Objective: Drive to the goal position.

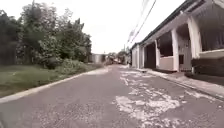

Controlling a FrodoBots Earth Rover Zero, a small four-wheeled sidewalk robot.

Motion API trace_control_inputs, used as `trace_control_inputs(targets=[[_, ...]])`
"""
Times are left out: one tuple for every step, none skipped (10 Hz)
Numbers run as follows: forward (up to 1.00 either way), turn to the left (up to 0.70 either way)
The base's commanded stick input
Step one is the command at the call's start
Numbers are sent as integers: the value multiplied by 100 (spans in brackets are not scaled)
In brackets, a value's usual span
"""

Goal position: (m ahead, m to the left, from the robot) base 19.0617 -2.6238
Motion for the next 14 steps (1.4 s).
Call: trace_control_inputs(targets=[[50,0],[50,0],[50,0],[50,0],[50,0],[50,0],[50,0],[50,0],[50,0],[50,0],[50,0],[50,0],[50,0],[50,0]])
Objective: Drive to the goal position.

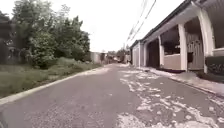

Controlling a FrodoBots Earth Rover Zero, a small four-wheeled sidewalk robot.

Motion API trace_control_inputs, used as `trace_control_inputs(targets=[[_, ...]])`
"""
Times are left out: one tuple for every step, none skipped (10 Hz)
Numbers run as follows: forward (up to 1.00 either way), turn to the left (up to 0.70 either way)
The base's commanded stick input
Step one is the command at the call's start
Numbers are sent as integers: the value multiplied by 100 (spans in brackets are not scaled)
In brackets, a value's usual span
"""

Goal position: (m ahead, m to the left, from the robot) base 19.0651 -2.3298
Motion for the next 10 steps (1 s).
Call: trace_control_inputs(targets=[[50,-29],[50,-43],[50,-23],[50,-3],[50,0],[50,0],[50,0],[50,0],[50,0],[50,0]])
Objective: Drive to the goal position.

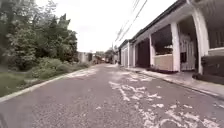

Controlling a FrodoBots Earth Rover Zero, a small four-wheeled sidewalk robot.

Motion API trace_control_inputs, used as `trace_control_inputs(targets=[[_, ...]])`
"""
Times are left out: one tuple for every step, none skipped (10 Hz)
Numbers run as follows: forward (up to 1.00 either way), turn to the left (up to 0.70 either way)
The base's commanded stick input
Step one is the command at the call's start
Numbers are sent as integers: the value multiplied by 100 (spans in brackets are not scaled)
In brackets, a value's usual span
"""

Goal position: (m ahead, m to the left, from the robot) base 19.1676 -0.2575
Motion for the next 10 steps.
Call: trace_control_inputs(targets=[[50,0],[50,0],[50,0],[50,0],[50,0],[50,0],[50,0],[50,0],[50,0],[50,0]])
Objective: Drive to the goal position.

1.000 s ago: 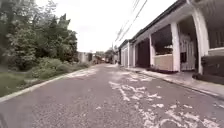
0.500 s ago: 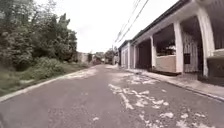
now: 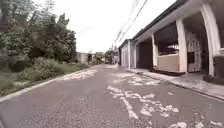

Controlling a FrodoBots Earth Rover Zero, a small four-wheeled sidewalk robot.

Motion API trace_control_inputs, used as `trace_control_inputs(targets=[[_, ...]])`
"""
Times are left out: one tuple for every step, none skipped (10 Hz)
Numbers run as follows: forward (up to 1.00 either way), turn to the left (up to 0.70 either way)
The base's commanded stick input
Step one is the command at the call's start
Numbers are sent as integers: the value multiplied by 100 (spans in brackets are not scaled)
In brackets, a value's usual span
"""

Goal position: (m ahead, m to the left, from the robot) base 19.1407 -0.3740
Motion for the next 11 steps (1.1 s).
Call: trace_control_inputs(targets=[[50,0],[50,0],[50,0],[50,0],[50,0],[50,0],[50,0],[50,0],[50,0],[50,0],[50,0]])
